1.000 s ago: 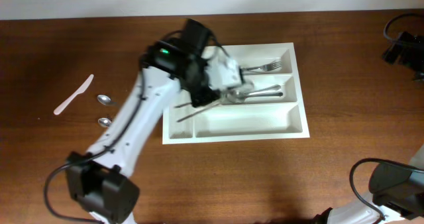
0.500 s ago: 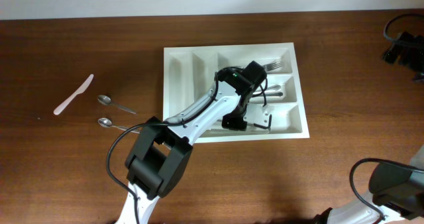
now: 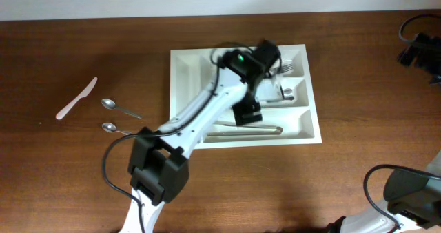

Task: Pack container
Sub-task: 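Carry the metal knife with the left gripper into the tray's bottom compartment, then grasp the pink plastic knife with the left gripper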

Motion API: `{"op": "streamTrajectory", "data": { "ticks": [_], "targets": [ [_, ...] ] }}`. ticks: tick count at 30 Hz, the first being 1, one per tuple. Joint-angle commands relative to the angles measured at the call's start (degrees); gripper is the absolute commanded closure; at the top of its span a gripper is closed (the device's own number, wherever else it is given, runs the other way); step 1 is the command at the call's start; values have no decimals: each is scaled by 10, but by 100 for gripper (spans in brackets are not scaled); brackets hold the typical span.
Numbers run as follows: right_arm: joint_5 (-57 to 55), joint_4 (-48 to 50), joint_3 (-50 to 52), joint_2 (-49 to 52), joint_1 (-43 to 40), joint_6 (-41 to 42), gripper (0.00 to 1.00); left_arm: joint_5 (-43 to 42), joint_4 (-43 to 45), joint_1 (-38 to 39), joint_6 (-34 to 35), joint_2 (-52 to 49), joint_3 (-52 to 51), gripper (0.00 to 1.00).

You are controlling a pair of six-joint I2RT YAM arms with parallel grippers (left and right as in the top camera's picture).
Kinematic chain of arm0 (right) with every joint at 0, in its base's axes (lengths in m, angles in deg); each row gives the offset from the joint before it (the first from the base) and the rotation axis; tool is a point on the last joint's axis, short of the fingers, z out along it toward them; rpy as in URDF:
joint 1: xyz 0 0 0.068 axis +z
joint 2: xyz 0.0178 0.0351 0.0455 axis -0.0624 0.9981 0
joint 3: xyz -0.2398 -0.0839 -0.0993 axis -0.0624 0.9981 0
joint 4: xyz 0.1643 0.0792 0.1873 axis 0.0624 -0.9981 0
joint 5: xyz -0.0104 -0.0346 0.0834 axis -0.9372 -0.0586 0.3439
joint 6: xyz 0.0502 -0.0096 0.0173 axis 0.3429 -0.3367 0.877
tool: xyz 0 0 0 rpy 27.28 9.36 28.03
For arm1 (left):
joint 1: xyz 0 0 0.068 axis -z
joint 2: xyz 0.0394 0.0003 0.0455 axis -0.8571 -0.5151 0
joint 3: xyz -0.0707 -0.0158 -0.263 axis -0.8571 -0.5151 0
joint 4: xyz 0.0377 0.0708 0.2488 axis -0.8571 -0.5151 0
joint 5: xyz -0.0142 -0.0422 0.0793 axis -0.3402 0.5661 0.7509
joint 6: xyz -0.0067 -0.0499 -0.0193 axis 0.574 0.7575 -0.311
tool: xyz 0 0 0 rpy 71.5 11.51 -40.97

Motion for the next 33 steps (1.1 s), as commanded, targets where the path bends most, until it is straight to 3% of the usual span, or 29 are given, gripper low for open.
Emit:
{"op": "streamTrajectory", "data": {
  "ticks": [1,7,11,14,17,20,22,27,33],
  "targets": [
    [-3,0,-3,1,-2,5,1,26,-55,-54,97,8,82,1],
    [-3,0,-3,1,-2,5,1,35,-106,-256,234,3,109,1],
    [-3,0,-3,1,-2,5,1,-62,-88,-402,279,-19,109,1],
    [-3,0,-3,1,-2,5,1,-83,-75,-482,332,-45,109,0],
    [-3,0,-3,1,-2,5,1,-76,-74,-540,318,-75,109,0],
    [-3,0,-3,1,-2,5,1,-76,-76,-588,256,-110,109,1],
    [-3,0,-3,1,-2,4,1,-76,-79,-606,191,-129,109,5],
    [-3,0,-3,1,-2,5,1,-60,-76,-622,24,-167,109,28],
    [-3,-5,-3,1,-2,5,1,-12,-10,-631,6,-176,109,23]
  ]
}}
